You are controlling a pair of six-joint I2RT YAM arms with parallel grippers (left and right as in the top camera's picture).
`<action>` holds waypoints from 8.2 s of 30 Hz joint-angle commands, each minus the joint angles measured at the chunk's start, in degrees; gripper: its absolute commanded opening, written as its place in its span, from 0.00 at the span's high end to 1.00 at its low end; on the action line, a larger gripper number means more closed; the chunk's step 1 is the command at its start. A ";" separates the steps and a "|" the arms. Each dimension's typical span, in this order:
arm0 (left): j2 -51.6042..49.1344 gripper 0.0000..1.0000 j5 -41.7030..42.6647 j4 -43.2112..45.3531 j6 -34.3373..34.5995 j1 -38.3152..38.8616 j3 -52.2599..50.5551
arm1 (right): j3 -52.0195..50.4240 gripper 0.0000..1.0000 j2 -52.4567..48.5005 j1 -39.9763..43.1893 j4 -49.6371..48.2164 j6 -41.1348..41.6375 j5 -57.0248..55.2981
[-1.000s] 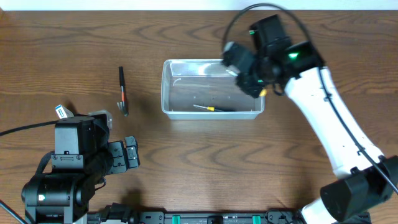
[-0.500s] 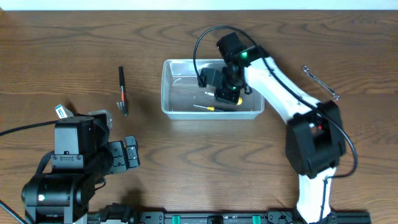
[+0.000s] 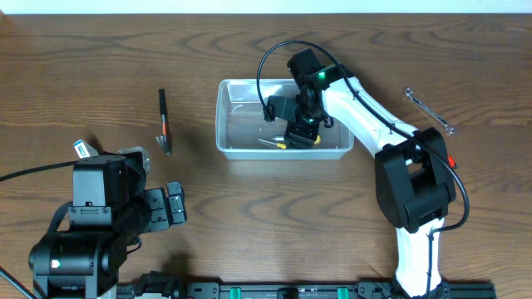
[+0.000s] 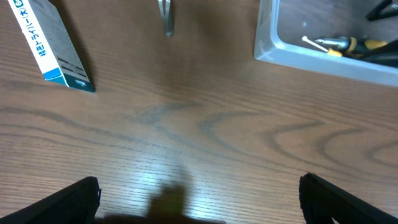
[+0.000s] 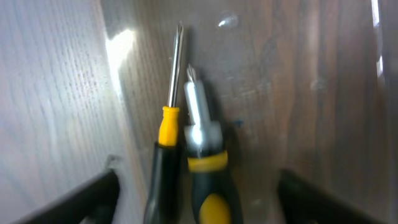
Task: Pack container
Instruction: 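Carry the ratchet screwdriver into the container and release it, then move the right gripper over the red-handled pliers, then lower the right gripper onto the pliers' handles, then close the right gripper on the pliers and carry them into the container, then release the pliers and move the right gripper to the silver wrench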
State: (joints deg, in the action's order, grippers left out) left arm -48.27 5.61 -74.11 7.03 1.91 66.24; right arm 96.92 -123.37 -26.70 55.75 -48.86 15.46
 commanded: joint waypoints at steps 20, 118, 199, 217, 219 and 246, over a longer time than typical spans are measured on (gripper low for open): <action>0.04 0.02 -0.26 0.31 -0.81 -0.24 0.37 | 46.73 0.01 0.26 13.75 37.07 61.59 -24.04; 0.04 0.02 -0.26 1.99 -0.98 -0.24 0.37 | -29.97 0.60 10.10 42.18 -10.34 34.99 -10.93; 0.04 0.02 -0.26 1.97 -1.01 -0.24 0.37 | 9.62 0.74 0.63 3.28 7.45 22.29 -13.51; 0.04 0.02 -0.26 1.97 -0.98 -0.24 0.37 | 27.08 0.01 15.30 25.94 25.44 25.49 -22.47; 0.04 0.02 -0.26 1.97 -0.98 -0.24 0.37 | 26.71 0.01 13.25 29.92 27.23 20.44 -22.47; 0.04 0.02 -0.26 1.73 -0.98 -0.24 0.37 | 26.64 0.03 -18.34 41.42 21.57 10.43 -17.18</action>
State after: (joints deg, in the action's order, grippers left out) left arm -48.27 5.61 -72.16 7.03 1.91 66.24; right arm 123.57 -140.03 14.20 77.78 -37.06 -2.20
